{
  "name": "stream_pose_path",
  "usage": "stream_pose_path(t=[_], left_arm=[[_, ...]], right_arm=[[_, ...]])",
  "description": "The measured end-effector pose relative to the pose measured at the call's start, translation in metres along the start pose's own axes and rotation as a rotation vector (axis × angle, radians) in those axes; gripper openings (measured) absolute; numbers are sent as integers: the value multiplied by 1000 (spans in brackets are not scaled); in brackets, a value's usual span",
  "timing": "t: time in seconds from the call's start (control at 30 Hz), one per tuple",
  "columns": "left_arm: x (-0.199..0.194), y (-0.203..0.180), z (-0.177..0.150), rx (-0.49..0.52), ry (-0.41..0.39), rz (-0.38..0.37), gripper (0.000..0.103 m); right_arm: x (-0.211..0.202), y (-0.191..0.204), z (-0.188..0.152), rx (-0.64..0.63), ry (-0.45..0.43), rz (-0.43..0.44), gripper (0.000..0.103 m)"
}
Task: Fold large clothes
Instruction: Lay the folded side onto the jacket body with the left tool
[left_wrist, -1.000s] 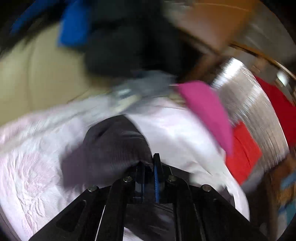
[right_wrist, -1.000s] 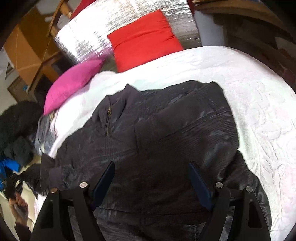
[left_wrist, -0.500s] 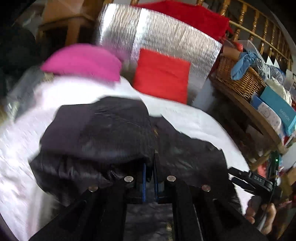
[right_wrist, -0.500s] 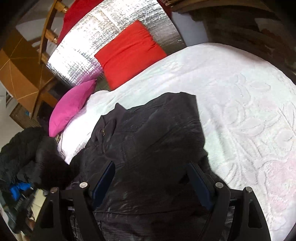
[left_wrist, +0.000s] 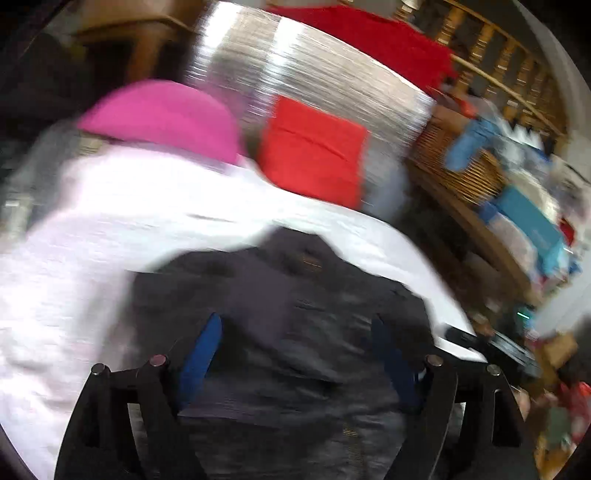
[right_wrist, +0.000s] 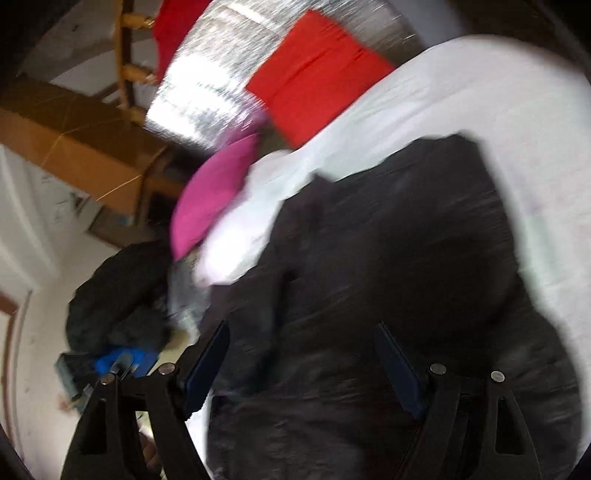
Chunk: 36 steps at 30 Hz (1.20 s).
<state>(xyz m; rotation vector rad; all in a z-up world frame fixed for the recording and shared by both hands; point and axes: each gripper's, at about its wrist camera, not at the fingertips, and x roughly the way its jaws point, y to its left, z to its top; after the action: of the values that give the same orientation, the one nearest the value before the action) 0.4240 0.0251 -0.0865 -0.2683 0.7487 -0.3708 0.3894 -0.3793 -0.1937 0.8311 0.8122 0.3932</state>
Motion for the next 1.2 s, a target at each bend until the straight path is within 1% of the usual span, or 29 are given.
stream_pose_path(t=[0.03, 0.07, 0.1, 0.13, 0.17, 0.23, 0.3, 0.37, 0.47, 0.5, 0.53, 0.57, 0.6, 0.7, 0.73, 0.8, 0.83, 0.9, 0.93, 0.97, 1.0, 1.03, 1.1, 1.2], left_arm=[[1, 14, 0, -34, 7, 41, 84], [4, 31, -1, -87, 33, 82, 84], [8, 49, -2, -144, 63, 122, 84], [12, 63, -4, -187, 83, 153, 83], [15, 77, -7, -228, 106, 188, 83], [20, 101, -10, -296, 153, 245, 82], [23, 117, -16, -366, 179, 251, 82], [20, 128, -18, -411, 193, 247, 82], [13, 131, -19, -406, 200, 253, 82], [14, 129, -18, -397, 201, 258, 82], [15, 126, -19, -387, 204, 259, 82], [18, 123, -20, -378, 212, 258, 82], [21, 121, -20, -375, 222, 255, 82], [29, 117, -26, -367, 251, 246, 82], [32, 117, -28, -362, 260, 248, 82], [38, 113, -31, -355, 280, 260, 82], [41, 110, -33, -347, 288, 258, 82], [49, 100, -35, -309, 310, 256, 82], [52, 97, -35, -296, 316, 261, 82], [56, 93, -36, -280, 329, 267, 82], [60, 91, -38, -272, 342, 268, 82], [63, 90, -39, -272, 352, 267, 82], [68, 89, -42, -275, 366, 269, 82], [69, 86, -42, -252, 359, 280, 82]], right_arm=[[7, 8, -3, -26, 12, 3, 83], [15, 21, -8, -73, 22, -9, 83], [27, 40, -17, -158, 29, -54, 83], [34, 50, -22, -205, 36, -82, 83], [50, 67, -32, -278, 65, -116, 83], [74, 89, -45, -372, 107, -158, 83], [94, 108, -55, -455, 107, -220, 83], [115, 126, -68, -550, 122, -285, 83], [148, 136, -78, -663, 150, -432, 83], [160, 137, -79, -698, 163, -500, 83], [164, 136, -79, -709, 163, -547, 83], [165, 132, -75, -694, 155, -571, 83], [163, 128, -68, -653, 141, -579, 83], [135, 103, -43, -424, 51, -565, 83], [120, 87, -34, -334, 17, -572, 83], [103, 61, -22, -209, -8, -571, 83], [89, 40, -17, -124, -12, -537, 83], [68, 13, -14, -8, -18, -461, 83], [63, 11, -13, 7, -28, -445, 83], [58, 11, -13, -2, -42, -441, 83], [54, 19, -13, -53, -57, -438, 83], [55, 27, -14, -98, -54, -427, 83], [61, 50, -16, -202, -30, -395, 83], [75, 91, -27, -409, -11, -367, 83]])
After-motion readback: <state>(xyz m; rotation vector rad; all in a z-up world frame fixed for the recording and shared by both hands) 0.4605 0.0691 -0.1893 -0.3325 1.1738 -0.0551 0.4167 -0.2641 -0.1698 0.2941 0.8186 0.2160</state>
